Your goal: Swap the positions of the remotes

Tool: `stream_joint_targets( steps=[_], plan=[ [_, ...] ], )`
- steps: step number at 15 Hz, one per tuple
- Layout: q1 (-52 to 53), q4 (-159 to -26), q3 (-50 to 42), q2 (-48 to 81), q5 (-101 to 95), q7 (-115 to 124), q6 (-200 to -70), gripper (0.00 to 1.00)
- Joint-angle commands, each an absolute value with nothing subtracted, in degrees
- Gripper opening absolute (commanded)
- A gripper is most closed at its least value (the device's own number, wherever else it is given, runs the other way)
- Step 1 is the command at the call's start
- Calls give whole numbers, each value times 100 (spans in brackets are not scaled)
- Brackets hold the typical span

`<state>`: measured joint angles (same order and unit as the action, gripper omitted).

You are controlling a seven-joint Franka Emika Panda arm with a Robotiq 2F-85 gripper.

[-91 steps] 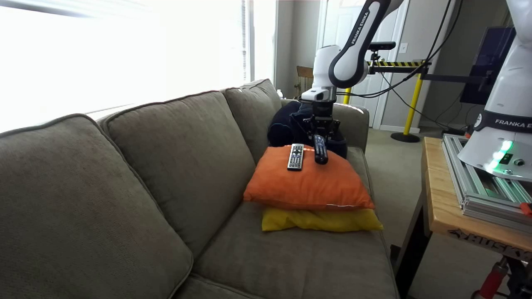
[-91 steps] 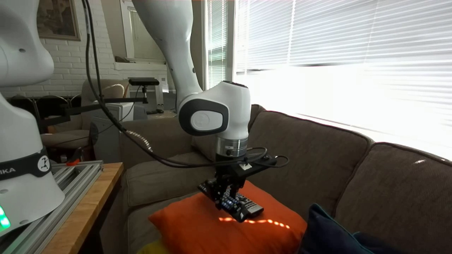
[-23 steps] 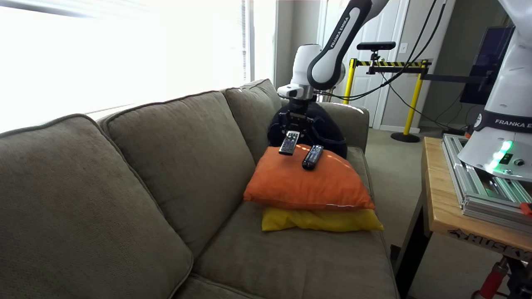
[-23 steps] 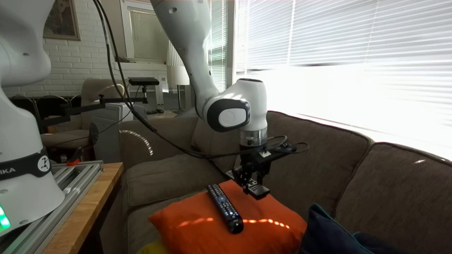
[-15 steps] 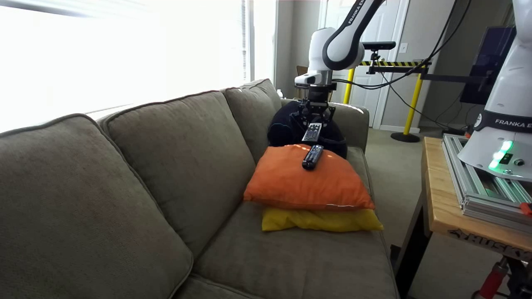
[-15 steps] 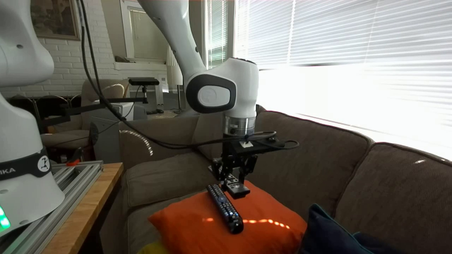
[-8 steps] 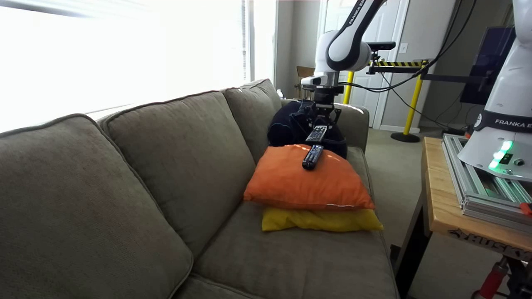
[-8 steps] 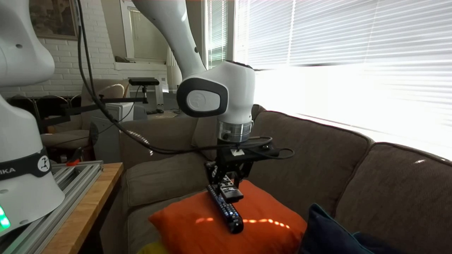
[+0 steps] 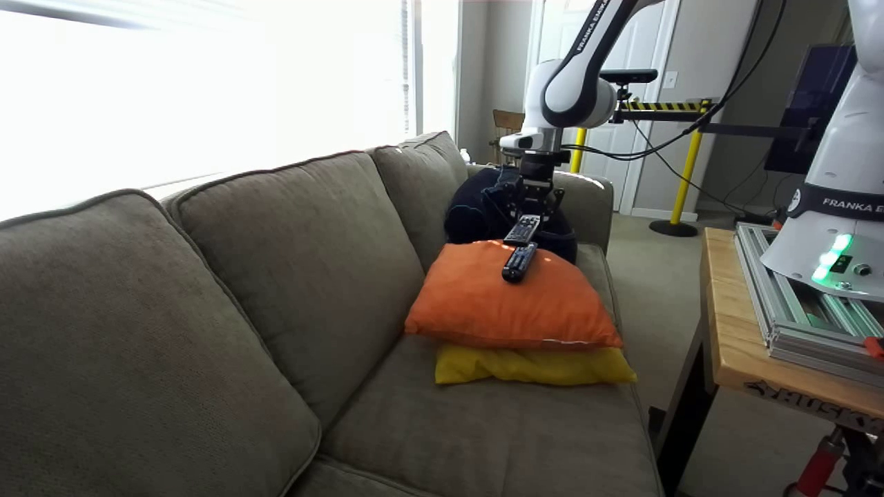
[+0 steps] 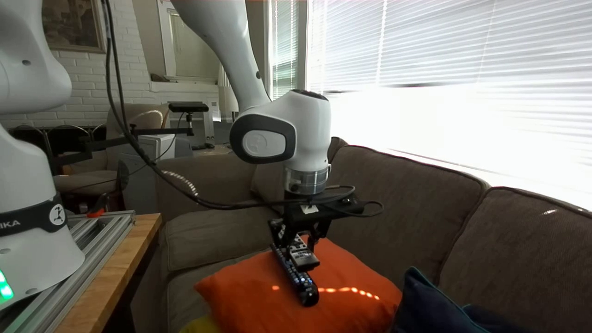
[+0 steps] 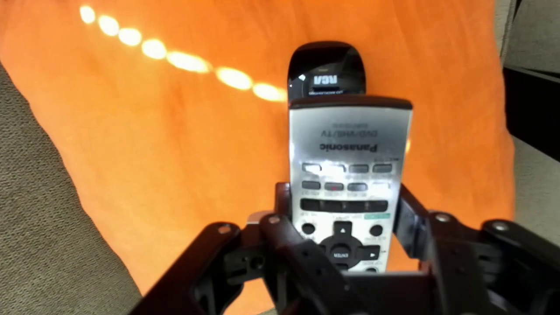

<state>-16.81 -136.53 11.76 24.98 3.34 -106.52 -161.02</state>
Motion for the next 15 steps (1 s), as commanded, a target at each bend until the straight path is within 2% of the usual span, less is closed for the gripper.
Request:
stream_joint_targets(
  steps=[1,15],
  plan=[
    [-1698,-13605,1146,2697,286,-10756,-16376,31],
    [-1734,-13221,1167,3166,35,-10793,-16488,31]
  ],
)
